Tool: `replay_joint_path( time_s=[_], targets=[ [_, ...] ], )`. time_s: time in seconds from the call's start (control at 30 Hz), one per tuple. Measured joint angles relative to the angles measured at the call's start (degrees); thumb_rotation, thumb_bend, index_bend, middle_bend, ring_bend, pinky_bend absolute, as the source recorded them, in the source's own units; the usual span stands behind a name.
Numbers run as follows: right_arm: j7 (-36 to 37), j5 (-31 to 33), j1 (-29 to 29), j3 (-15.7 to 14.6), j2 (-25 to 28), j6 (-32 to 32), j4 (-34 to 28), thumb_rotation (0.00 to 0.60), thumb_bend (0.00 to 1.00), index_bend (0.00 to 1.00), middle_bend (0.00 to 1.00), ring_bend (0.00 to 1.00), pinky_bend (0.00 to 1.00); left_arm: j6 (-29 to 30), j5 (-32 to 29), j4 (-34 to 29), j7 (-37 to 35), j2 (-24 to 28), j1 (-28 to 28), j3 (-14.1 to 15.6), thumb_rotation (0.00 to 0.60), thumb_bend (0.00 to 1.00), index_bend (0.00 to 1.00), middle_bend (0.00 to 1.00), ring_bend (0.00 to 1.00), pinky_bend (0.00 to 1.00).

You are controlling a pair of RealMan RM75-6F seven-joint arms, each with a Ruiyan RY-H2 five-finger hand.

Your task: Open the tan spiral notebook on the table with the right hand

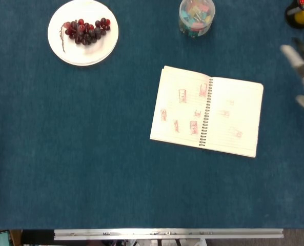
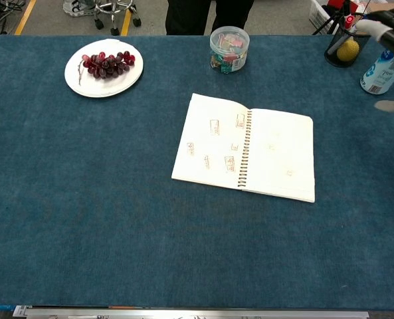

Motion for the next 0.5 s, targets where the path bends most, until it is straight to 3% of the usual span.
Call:
replay_joint_path(
  time_s=[0.27, 0.5],
  targets=[
    [0.12, 1.55, -9.11, -3.11, 4.9, 6.69, -4.35, 0.6, 0.05, 0.03, 0.1, 0.0, 0.04, -0.39, 0.9, 0.41, 1.11, -1.57, -1.03, -0.14, 0.6, 0.41, 0.14, 0.11, 0.1, 0.14],
    [1.35, 1.3, -13.27, -3.23, 5.98, 9.55, -5.45, 0.6, 0.05, 0.03, 0.1, 0.0, 0.04, -0.31, 1.15, 0.61, 0.89, -1.98, -1.41, -0.12, 0.6, 0.41, 0.14, 0.11, 0.1, 0.14]
  ],
)
